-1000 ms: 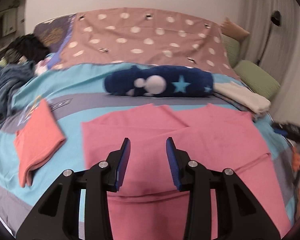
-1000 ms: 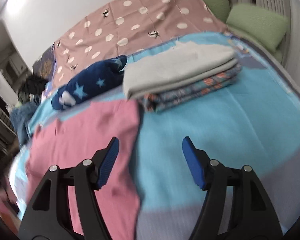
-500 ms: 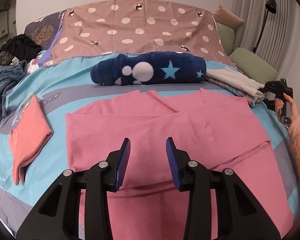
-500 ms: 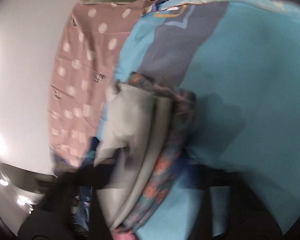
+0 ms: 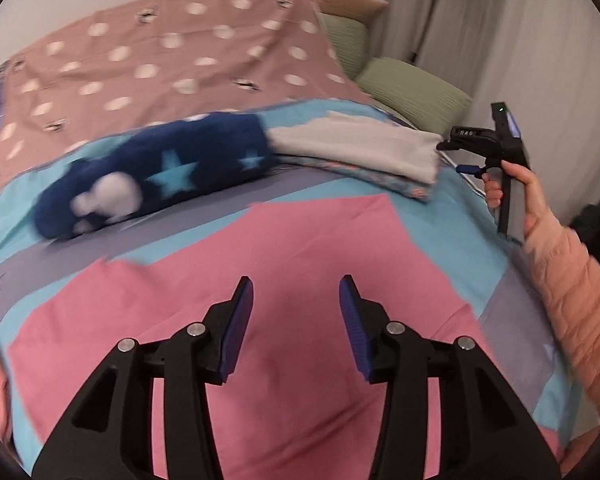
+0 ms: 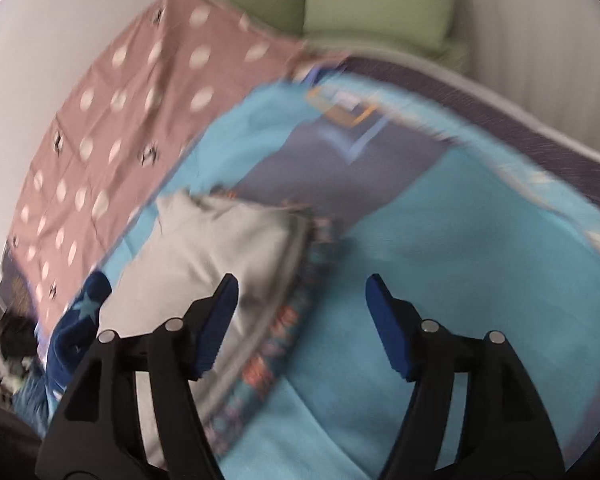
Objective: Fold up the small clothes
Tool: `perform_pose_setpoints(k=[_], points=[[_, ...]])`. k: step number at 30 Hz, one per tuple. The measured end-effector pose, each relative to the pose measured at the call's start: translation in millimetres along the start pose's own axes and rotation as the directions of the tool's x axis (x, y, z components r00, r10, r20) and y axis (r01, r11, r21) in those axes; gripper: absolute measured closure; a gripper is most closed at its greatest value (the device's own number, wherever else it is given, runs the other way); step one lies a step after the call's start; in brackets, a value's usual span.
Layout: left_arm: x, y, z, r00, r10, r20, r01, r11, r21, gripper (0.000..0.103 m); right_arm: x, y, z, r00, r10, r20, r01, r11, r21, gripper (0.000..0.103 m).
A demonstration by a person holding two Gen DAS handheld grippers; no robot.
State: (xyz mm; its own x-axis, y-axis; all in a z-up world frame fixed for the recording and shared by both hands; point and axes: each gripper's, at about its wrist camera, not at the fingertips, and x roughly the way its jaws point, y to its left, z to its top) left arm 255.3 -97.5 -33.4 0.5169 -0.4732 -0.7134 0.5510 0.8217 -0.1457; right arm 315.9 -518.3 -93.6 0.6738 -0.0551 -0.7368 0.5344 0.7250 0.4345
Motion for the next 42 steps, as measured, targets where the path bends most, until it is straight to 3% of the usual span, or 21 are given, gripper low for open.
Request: perform_pose_setpoints(k=[2,4,7,9,11,12,13,14,17,19,24,26,27,28,33,36,42], points=[[35.5,-15.3,28.8,0.996,-0.081,-0.04,0.082,0.996,0.021,0.057,-28.5,2.8,-12.5,0.998,0.06,0.031,-0.059,0.997,-0.049,0.035],[73.3,-31.4,52.4,0.981,-0.159,-0.11,0.162,0.986,0.027,0.057,-56.3,16.3,-36.8,0.987,0.162,-0.001,-0.16,0.974,-0.158,0.035],[116.1,-53.4,71.1,0.969,-0.145,-0.199,0.163,0.984,0.074,0.057,-75.5,32.3,-76.8,0.97,0.226,-0.091,-0.243,0.926,-0.289,0.033],[134.3,-63.4,77.2,0.965,-0.113,-0.238,0.143,0.983,0.113,0.057,-79.6,35.8,-100.1,0.97,0.222,-0.1,-0.243,0.902,-0.357,0.033],[145.1,-72.0,81.0,0.954,-0.133,-0.267,0.173,0.976,0.132,0.058,-77.6,36.7,-110.4,0.975,0.206,-0.079,-0.22,0.896,-0.386,0.033],[147.0,-75.0,81.6,0.948,-0.158,-0.276,0.201,0.97,0.134,0.069,-72.9,39.6,-112.1,0.975,0.202,-0.088,-0.22,0.889,-0.402,0.033],[149.9,-80.9,82.4,0.939,-0.189,-0.289,0.238,0.96,0.147,0.095,-68.0,42.8,-112.4,0.972,0.208,-0.109,-0.235,0.88,-0.413,0.033],[149.8,-82.1,81.4,0.935,-0.194,-0.297,0.248,0.956,0.157,0.103,-64.4,44.3,-112.9,0.967,0.22,-0.127,-0.254,0.873,-0.416,0.033],[157.4,-94.1,88.6,0.953,-0.128,-0.273,0.192,0.956,0.221,0.103,-65.0,41.5,-117.5,0.963,0.229,-0.14,-0.267,0.877,-0.4,0.033],[163.6,-97.3,99.3,0.962,-0.11,-0.251,0.165,0.964,0.21,0.103,-63.3,37.0,-117.1,0.963,0.226,-0.149,-0.267,0.885,-0.381,0.033],[162.6,-99.1,108.4,0.958,-0.127,-0.258,0.181,0.964,0.196,0.103,-61.5,31.4,-116.9,0.961,0.224,-0.162,-0.268,0.901,-0.341,0.033],[155.6,-91.6,103.1,0.96,-0.086,-0.268,0.149,0.964,0.221,0.096,-64.4,32.9,-117.7,0.959,0.231,-0.162,-0.274,0.896,-0.348,0.032],[152.6,-86.9,100.3,0.959,-0.073,-0.273,0.138,0.964,0.227,0.08,-64.9,33.3,-118.2,0.959,0.231,-0.162,-0.275,0.895,-0.351,0.032],[150.4,-80.3,97.4,0.957,-0.073,-0.279,0.137,0.966,0.219,0.071,-64.8,34.6,-119.5,0.959,0.231,-0.165,-0.276,0.894,-0.354,0.032],[155.5,-68.0,85.3,0.947,-0.098,-0.306,0.169,0.962,0.216,0.072,-59.8,40.5,-127.1,0.954,0.229,-0.195,-0.287,0.885,-0.366,0.032],[167.2,-76.5,82.8,0.945,-0.11,-0.307,0.189,0.952,0.241,0.103,-59.4,40.4,-127.7,0.954,0.226,-0.197,-0.286,0.884,-0.369,0.032],[169.4,-82.7,97.9,0.962,-0.107,-0.25,0.157,0.969,0.192,0.103,-54.6,29.3,-122.1,0.956,0.219,-0.193,-0.272,0.908,-0.319,0.032]])
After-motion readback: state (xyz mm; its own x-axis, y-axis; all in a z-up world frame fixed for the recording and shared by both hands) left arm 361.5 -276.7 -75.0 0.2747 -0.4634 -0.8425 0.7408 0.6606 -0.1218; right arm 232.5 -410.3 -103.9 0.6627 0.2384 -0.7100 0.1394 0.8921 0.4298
